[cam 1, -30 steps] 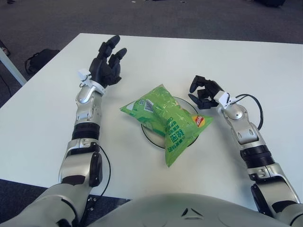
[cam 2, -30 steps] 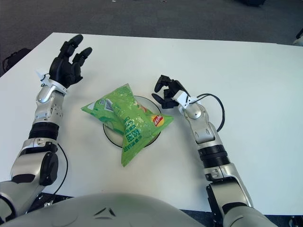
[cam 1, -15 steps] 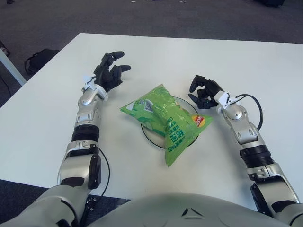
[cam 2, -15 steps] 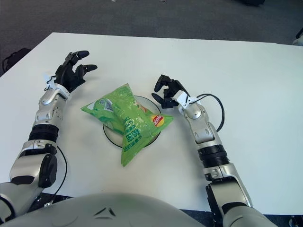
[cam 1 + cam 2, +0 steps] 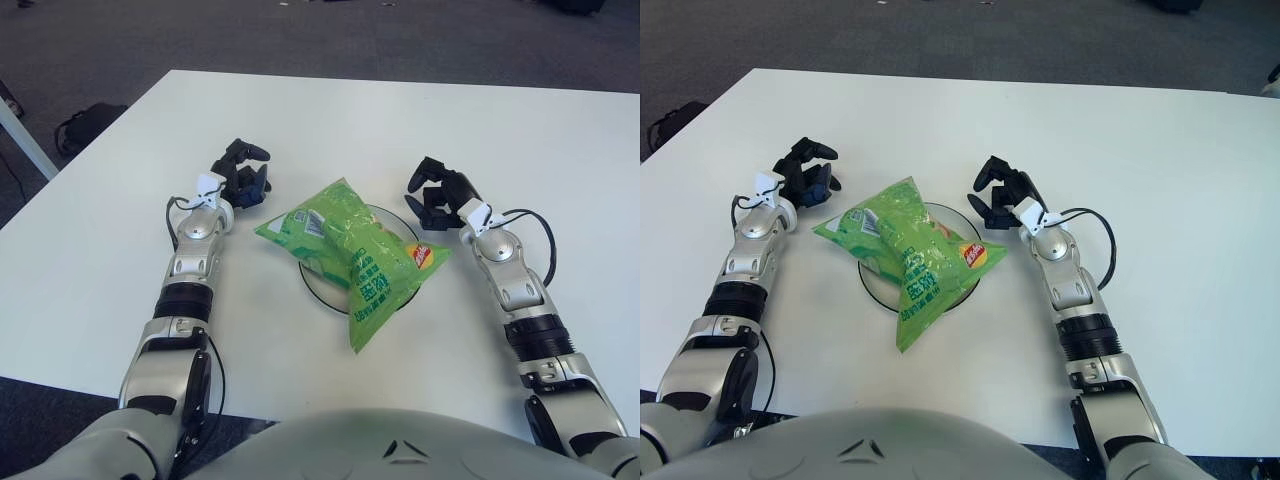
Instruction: Put the snack into the plate.
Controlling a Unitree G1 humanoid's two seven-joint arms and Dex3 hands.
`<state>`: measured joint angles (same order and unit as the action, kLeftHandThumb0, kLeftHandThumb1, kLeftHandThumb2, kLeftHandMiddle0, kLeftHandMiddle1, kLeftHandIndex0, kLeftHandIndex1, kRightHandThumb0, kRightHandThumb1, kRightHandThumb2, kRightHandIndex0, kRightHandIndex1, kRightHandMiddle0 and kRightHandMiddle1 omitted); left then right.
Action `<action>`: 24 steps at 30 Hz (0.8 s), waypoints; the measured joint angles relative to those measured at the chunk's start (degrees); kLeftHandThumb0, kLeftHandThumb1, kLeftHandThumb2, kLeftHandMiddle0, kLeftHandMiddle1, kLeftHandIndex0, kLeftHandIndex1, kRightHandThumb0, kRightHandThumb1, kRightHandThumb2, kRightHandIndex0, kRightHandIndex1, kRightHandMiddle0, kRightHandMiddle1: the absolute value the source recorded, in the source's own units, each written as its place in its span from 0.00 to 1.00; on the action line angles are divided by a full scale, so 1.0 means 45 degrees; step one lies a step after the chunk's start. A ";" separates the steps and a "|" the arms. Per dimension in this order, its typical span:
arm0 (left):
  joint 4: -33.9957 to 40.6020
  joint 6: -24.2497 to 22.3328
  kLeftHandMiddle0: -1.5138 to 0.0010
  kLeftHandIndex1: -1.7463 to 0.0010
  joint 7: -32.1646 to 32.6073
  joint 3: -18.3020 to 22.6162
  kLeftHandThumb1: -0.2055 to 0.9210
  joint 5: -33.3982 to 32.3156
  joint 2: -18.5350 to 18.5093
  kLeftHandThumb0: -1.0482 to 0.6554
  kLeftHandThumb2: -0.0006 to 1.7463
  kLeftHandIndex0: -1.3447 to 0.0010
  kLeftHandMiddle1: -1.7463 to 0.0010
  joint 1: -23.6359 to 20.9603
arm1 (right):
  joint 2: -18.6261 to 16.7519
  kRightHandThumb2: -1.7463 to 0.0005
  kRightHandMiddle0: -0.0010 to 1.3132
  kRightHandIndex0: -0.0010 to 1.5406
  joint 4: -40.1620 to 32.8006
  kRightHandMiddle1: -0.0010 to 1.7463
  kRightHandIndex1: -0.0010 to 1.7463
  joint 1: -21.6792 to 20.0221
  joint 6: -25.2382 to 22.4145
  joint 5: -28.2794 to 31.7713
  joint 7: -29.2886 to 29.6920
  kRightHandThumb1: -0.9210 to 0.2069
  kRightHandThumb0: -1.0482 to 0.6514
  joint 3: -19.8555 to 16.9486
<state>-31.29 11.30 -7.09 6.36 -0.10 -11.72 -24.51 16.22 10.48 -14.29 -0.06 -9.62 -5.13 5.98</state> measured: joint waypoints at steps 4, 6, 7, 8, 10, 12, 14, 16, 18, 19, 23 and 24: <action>-0.0583 0.0334 0.33 0.00 0.0439 -0.0054 0.69 0.0137 0.0039 0.38 0.57 0.69 0.00 -0.0228 | -0.0249 0.44 0.30 0.53 0.0115 1.00 0.98 0.0097 0.0188 0.0256 0.0171 0.29 0.38 -0.0256; -0.0831 0.0415 0.32 0.00 0.0622 -0.0068 0.69 0.0148 0.0052 0.38 0.57 0.69 0.00 -0.0366 | -0.0348 0.44 0.30 0.53 0.0118 1.00 0.98 0.0147 0.0198 0.0372 0.0237 0.29 0.38 -0.0352; -0.0956 0.0459 0.31 0.00 0.0681 -0.0074 0.69 0.0152 0.0062 0.38 0.57 0.69 0.00 -0.0430 | -0.0376 0.44 0.31 0.53 0.0118 1.00 0.98 0.0168 0.0206 0.0396 0.0252 0.29 0.38 -0.0393; -0.1107 0.0520 0.31 0.00 0.0750 -0.0081 0.68 0.0155 0.0065 0.38 0.57 0.69 0.00 -0.0496 | -0.0398 0.44 0.31 0.53 0.0118 1.00 0.98 0.0191 0.0206 0.0418 0.0274 0.30 0.38 -0.0441; -0.1404 0.0615 0.30 0.00 0.0850 -0.0082 0.68 0.0153 0.0075 0.38 0.58 0.69 0.00 -0.0579 | -0.0411 0.44 0.31 0.53 0.0117 1.00 0.98 0.0233 0.0206 0.0431 0.0322 0.30 0.38 -0.0517; -0.1683 0.0706 0.30 0.00 0.0933 -0.0076 0.68 0.0142 0.0088 0.38 0.58 0.68 0.00 -0.0671 | -0.0410 0.44 0.31 0.54 0.0112 1.00 0.98 0.0271 0.0205 0.0434 0.0360 0.30 0.38 -0.0592; -0.1865 0.0745 0.29 0.00 0.1050 -0.0077 0.68 0.0142 0.0113 0.37 0.58 0.68 0.00 -0.0750 | -0.0411 0.44 0.31 0.54 0.0100 1.00 0.98 0.0319 0.0205 0.0435 0.0383 0.30 0.38 -0.0676; -0.2018 0.0768 0.27 0.00 0.1158 -0.0079 0.67 0.0143 0.0139 0.37 0.58 0.68 0.00 -0.0788 | -0.0410 0.43 0.31 0.54 0.0084 1.00 0.98 0.0364 0.0205 0.0440 0.0400 0.31 0.38 -0.0760; -0.2112 0.0810 0.26 0.00 0.1319 -0.0085 0.67 0.0143 0.0179 0.37 0.59 0.68 0.00 -0.0790 | -0.0409 0.43 0.31 0.54 0.0067 1.00 0.98 0.0411 0.0203 0.0488 0.0401 0.31 0.38 -0.0844; -0.2152 0.0825 0.24 0.00 0.1403 -0.0090 0.66 0.0143 0.0209 0.37 0.59 0.67 0.00 -0.0789 | -0.0413 0.43 0.31 0.54 0.0055 1.00 0.97 0.0438 0.0202 0.0519 0.0401 0.31 0.38 -0.0900; -0.2336 0.0893 0.20 0.00 0.1848 -0.0122 0.62 0.0161 0.0365 0.37 0.62 0.65 0.00 -0.0787 | -0.0428 0.44 0.31 0.54 0.0041 1.00 0.98 0.0535 0.0187 0.0819 0.0391 0.30 0.38 -0.1115; -0.2384 0.0908 0.20 0.00 0.1959 -0.0139 0.62 0.0172 0.0398 0.36 0.63 0.65 0.00 -0.0786 | -0.0428 0.44 0.31 0.54 0.0027 1.00 0.98 0.0558 0.0179 0.0858 0.0390 0.30 0.38 -0.1166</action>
<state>-42.02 15.39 1.73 5.73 0.67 -9.93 -28.05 14.30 10.59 -11.77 0.75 -5.77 -3.38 0.73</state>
